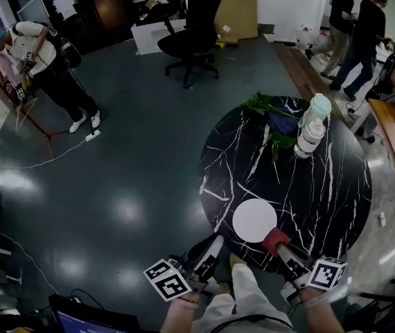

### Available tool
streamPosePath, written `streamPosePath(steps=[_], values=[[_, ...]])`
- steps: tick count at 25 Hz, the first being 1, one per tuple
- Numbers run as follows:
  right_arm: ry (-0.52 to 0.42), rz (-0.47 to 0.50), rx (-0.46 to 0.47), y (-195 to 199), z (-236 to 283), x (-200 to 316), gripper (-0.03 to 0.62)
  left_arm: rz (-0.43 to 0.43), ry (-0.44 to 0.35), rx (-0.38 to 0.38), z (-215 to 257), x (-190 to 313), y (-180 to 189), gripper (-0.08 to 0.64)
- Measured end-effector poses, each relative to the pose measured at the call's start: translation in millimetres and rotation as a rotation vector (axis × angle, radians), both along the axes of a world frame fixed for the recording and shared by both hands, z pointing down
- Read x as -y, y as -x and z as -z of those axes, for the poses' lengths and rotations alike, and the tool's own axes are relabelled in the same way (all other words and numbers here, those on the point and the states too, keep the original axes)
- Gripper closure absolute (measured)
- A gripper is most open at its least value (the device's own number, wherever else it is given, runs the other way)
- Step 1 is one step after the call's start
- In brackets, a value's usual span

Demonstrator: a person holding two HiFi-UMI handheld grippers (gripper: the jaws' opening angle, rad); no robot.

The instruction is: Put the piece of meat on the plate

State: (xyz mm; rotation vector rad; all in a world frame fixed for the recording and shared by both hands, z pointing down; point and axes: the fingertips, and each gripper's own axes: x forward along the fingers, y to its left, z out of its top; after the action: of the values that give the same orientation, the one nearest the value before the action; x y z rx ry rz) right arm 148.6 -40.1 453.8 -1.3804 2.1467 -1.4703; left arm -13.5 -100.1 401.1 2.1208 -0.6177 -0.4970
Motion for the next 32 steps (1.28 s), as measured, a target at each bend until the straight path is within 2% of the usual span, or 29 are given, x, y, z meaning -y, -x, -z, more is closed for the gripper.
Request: streamPosePath(steps=[9, 17, 19, 22, 25, 32], values=[[0.097, 0.121, 0.012, 9.6, -51.4, 42.9, 0.509, 0.061, -0.019, 0.096, -48.8, 43.5, -1.3, 0.552], [0.138, 0.163, 0.074, 24.2, -78.4, 65.6, 0.509, 0.025, -0.146, 0.21, -73.3, 54.2, -28.4, 0.552], [0.147, 0.171, 0.081, 26.4, -83.7, 70.4, 0.51, 0.021, -0.183, 0.263, -79.4, 58.1, -35.1, 0.552], [0.152, 0.18, 0.079, 25.9, -88.4, 77.5, 0.509, 0.008, -0.258, 0.387, -87.5, 64.2, -45.4, 0.552], [0.167, 0.184, 0.073, 24.3, -92.8, 82.2, 0.509, -0.005, -0.294, 0.479, -95.7, 71.7, -54.4, 0.552], [0.174, 0.219, 0.076, 32.8, -93.7, 85.7, 0.509, 0.023, -0.306, 0.498, -96.8, 83.1, -54.2, 0.552]])
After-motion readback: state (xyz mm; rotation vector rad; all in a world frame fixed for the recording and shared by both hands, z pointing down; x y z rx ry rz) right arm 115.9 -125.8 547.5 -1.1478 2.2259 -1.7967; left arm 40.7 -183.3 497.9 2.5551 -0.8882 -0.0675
